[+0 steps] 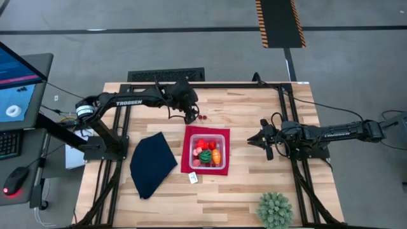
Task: Pick and placing Produce into tupperware
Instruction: Put the cherry in the transparent bin
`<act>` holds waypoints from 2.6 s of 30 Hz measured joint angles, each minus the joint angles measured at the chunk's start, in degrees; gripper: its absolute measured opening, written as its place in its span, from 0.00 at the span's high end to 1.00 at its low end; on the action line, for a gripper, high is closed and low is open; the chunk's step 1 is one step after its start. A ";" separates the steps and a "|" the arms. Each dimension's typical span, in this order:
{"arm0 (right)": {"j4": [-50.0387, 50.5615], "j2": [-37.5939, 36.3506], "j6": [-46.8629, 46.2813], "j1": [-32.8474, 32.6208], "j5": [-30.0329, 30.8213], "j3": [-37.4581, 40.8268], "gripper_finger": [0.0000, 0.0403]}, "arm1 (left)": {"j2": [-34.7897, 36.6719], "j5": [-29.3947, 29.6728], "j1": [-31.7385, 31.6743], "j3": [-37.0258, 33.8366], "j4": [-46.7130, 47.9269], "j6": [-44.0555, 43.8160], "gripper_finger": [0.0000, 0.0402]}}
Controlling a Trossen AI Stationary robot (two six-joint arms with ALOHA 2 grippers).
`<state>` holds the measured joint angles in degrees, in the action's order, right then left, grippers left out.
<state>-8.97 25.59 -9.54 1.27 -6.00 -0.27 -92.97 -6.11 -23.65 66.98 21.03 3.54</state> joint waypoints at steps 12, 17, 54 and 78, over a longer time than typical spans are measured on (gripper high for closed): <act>0.00 -0.01 0.01 -0.01 0.00 -0.01 0.78 | 1.49 -3.55 0.58 0.04 3.47 2.32 0.50; 0.00 0.02 0.01 -0.01 0.00 0.02 0.78 | 1.49 -3.51 0.12 0.04 6.50 1.24 0.50; 0.04 0.29 0.01 -0.01 0.00 0.01 0.78 | -16.23 -18.78 -2.21 11.07 10.65 9.51 0.50; 0.42 0.28 0.00 0.00 0.00 -0.01 0.78 | -18.94 -8.90 -0.30 11.60 9.55 21.85 0.50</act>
<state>-8.56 25.87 -9.54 1.28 -6.00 -0.27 -111.91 -15.01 -23.95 78.58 30.58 25.39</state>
